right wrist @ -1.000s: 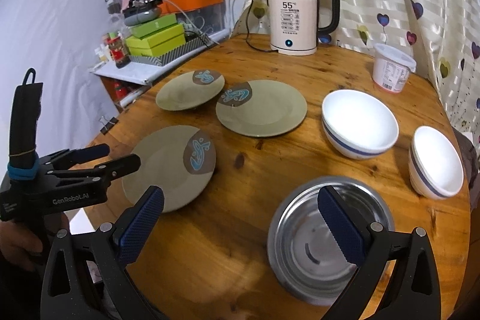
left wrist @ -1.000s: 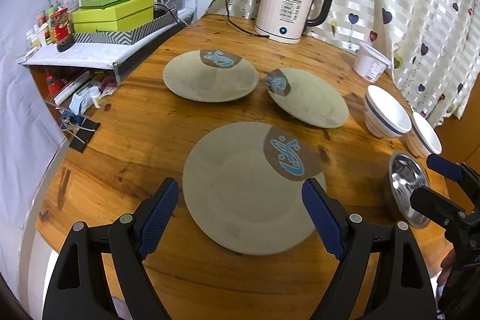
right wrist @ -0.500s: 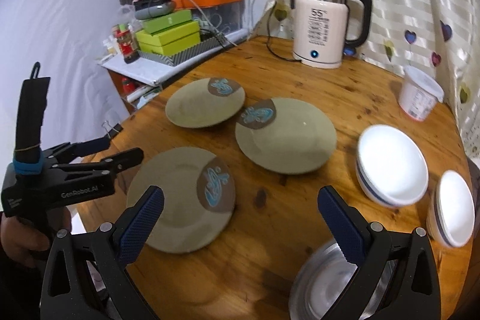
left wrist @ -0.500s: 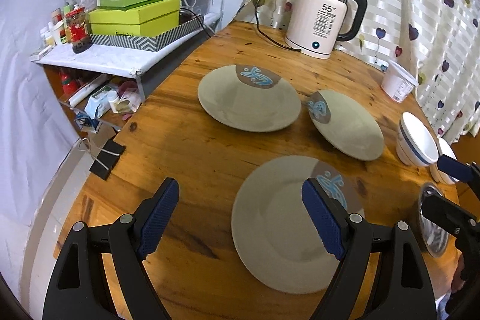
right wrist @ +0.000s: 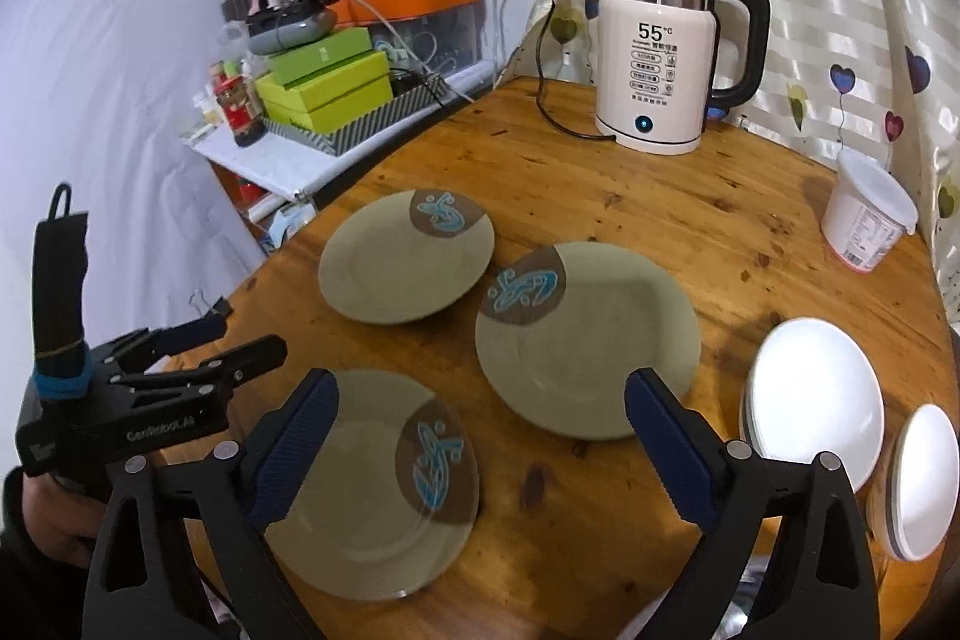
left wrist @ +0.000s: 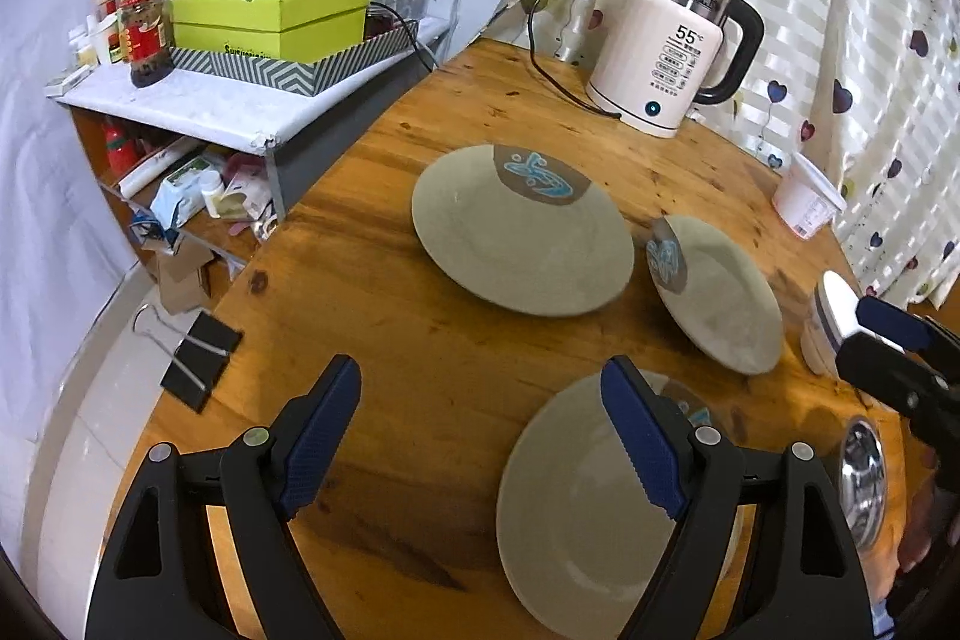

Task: Organize plates and bowls
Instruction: 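Move both tools toward the nearest beige plate and lower them to its rim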

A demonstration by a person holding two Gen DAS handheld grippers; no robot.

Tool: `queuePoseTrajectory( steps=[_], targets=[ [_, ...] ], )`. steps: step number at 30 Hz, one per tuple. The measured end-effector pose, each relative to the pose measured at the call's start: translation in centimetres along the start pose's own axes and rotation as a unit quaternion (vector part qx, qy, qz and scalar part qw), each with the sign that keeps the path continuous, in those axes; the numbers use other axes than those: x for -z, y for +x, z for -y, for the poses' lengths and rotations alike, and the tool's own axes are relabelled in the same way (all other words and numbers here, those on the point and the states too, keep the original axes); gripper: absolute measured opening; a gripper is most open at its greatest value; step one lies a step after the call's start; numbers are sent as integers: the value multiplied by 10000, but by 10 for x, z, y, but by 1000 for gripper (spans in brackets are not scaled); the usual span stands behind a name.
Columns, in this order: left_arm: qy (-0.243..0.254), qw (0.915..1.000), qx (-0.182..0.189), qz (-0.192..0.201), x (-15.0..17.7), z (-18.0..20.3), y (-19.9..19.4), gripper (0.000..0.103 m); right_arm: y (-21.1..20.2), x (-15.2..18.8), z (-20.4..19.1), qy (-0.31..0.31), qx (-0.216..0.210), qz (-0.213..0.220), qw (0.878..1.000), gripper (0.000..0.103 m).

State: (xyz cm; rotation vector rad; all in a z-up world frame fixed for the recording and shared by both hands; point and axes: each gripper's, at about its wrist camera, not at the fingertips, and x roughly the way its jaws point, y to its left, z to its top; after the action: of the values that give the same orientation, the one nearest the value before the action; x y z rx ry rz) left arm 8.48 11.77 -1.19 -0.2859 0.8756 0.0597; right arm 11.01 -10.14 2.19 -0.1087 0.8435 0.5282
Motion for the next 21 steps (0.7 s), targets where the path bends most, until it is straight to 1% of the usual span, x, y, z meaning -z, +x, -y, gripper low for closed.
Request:
queuePoseTrajectory(
  steps=[2,3,11,13,14,16,18,19,21],
  targets=[
    [-12,10000,-8,14,-4,-3,2,83,8,-8,2,60,3,-105,9999,88],
    [-25,10000,-29,20,-7,-4,4,83,11,-12,2,61,-22,-145,9999,86],
    [-136,9999,-34,-19,-26,-15,23,83,43,-41,-1,-27,-195,-388,9991,81],
    [-160,9999,14,-58,-29,-15,29,83,54,-48,-2,-75,-258,-440,9987,79],
    [-173,9998,61,-72,-31,-16,32,83,59,-51,-2,-91,-270,-473,9985,77],
    [-172,9998,24,-61,-34,-17,37,83,72,-57,-1,-94,-355,-570,9977,71],
    [-198,9998,38,-62,-37,-19,42,79,85,-62,0,-82,-434,-678,9967,62],
    [-216,9997,31,-68,-38,-19,44,74,93,-64,0,-88,-459,-748,9961,60],
    [-245,9997,-9,-95,-41,-21,50,68,103,-67,-1,-121,-479,-803,9955,55]
  ],
)
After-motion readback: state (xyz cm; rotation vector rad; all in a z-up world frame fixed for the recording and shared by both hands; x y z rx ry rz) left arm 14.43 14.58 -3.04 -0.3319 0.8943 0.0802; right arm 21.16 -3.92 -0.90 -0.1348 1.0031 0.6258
